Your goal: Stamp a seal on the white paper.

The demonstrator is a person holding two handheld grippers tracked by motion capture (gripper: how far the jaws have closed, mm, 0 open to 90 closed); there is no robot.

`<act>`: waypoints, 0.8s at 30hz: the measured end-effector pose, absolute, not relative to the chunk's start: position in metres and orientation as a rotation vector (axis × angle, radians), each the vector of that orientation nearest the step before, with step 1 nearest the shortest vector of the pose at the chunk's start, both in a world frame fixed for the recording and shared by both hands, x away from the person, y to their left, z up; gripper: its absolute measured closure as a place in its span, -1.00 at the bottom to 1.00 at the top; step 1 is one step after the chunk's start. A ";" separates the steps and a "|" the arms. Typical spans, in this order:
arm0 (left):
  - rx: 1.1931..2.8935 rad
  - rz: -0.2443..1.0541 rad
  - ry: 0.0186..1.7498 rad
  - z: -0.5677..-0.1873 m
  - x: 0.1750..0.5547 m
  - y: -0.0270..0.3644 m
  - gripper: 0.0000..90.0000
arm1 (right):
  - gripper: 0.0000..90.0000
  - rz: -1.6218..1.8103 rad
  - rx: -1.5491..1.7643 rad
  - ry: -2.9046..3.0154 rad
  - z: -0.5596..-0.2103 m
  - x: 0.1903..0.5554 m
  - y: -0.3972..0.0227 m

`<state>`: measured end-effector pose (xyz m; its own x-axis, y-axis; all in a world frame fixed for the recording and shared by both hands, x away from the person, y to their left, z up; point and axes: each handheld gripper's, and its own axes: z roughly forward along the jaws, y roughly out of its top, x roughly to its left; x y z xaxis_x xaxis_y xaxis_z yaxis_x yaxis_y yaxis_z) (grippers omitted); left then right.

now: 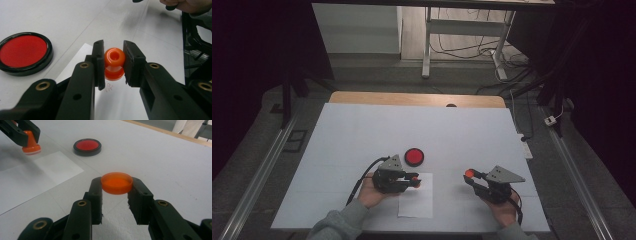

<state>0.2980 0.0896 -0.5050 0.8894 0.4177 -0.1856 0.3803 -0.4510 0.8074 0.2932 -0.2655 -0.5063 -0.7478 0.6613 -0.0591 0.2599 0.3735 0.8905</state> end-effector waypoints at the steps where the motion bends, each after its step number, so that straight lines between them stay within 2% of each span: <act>1: 2.091 0.048 0.574 -0.506 0.298 0.089 0.61 | 0.44 1.337 0.799 2.231 -0.506 0.293 -0.265; 24: 2.151 0.075 0.585 -0.521 0.296 0.084 0.60 | 0.44 1.332 0.804 2.230 -0.506 0.293 -0.266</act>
<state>0.2962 0.0838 -0.5209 0.8872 0.4344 -0.1552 0.3815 -0.5019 0.7762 0.2931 -0.2659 -0.5063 -0.7449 0.6645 -0.0598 0.2625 0.3742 0.8894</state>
